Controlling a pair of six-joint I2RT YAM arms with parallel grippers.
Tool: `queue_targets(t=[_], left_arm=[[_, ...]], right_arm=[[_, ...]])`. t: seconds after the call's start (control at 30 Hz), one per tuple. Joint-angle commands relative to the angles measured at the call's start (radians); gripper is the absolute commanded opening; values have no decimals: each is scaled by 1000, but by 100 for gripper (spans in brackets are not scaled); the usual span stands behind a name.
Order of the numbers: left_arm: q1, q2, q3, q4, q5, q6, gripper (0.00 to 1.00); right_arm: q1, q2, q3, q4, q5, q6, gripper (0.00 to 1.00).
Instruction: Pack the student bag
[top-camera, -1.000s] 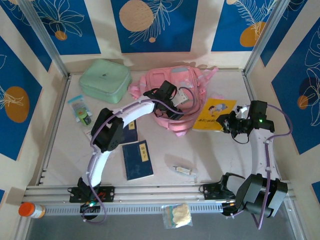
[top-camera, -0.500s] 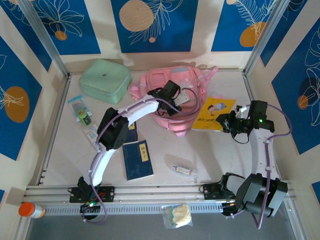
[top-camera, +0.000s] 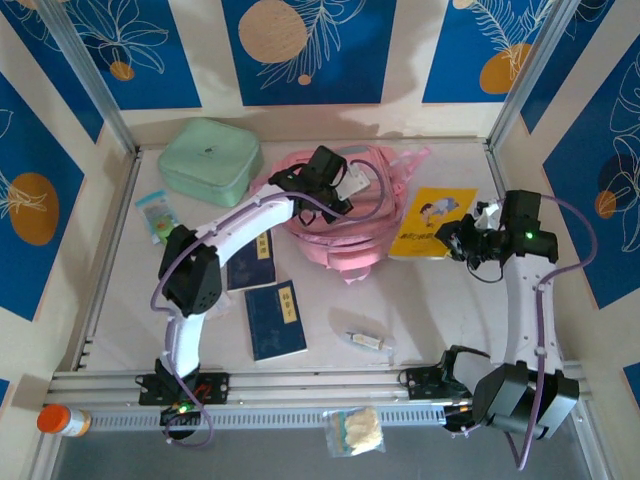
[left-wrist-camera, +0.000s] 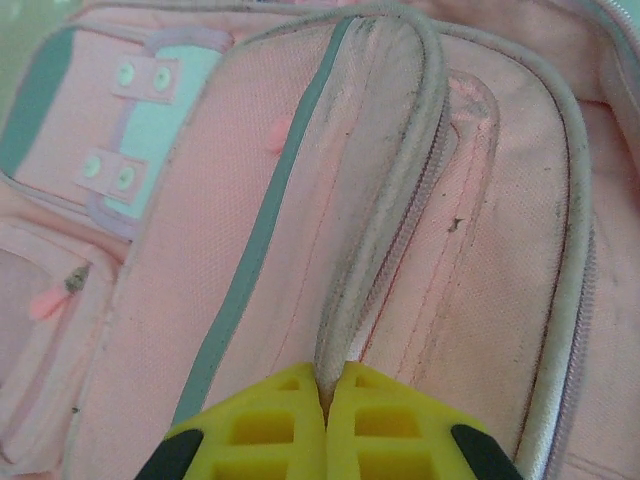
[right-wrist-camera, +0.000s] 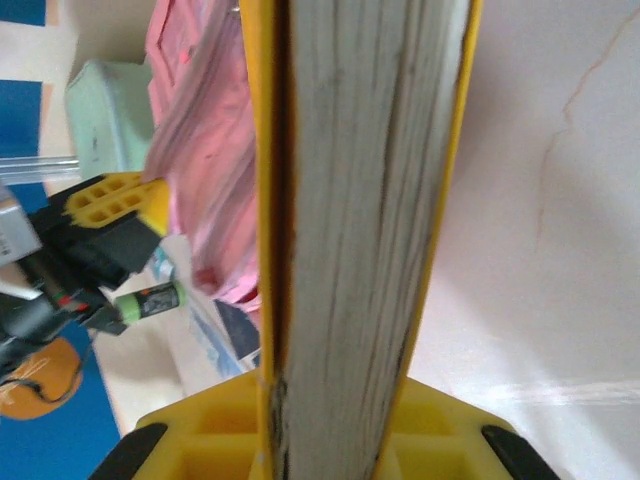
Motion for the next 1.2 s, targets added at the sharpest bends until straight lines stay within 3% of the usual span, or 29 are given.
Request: queue_targets(t=[0.0, 0.2, 0.33, 0.43, 0.67, 0.83, 1.0, 1.17], left_arm=[[8, -76, 57, -4, -58, -37, 0], [12, -94, 81, 46, -101, -55, 0], [16, -86, 148, 56, -96, -73, 0], [21, -77, 206, 58, -66, -82, 0], [25, -65, 264, 40, -30, -99, 0], [29, -64, 266, 43, -5, -111, 0], [30, -54, 267, 35, -1, -119, 0], [29, -43, 265, 28, -10, -116, 0]], right_arm=[[37, -44, 33, -119, 111, -47, 0], [126, -57, -1, -133, 98, -46, 0], [155, -34, -77, -1, -125, 11, 0], [196, -32, -162, 197, -256, 107, 0], [324, 104, -217, 573, -266, 215, 0], [409, 281, -196, 756, -178, 236, 0], [473, 445, -109, 844, -59, 220, 0], [497, 617, -46, 978, -50, 225, 3]])
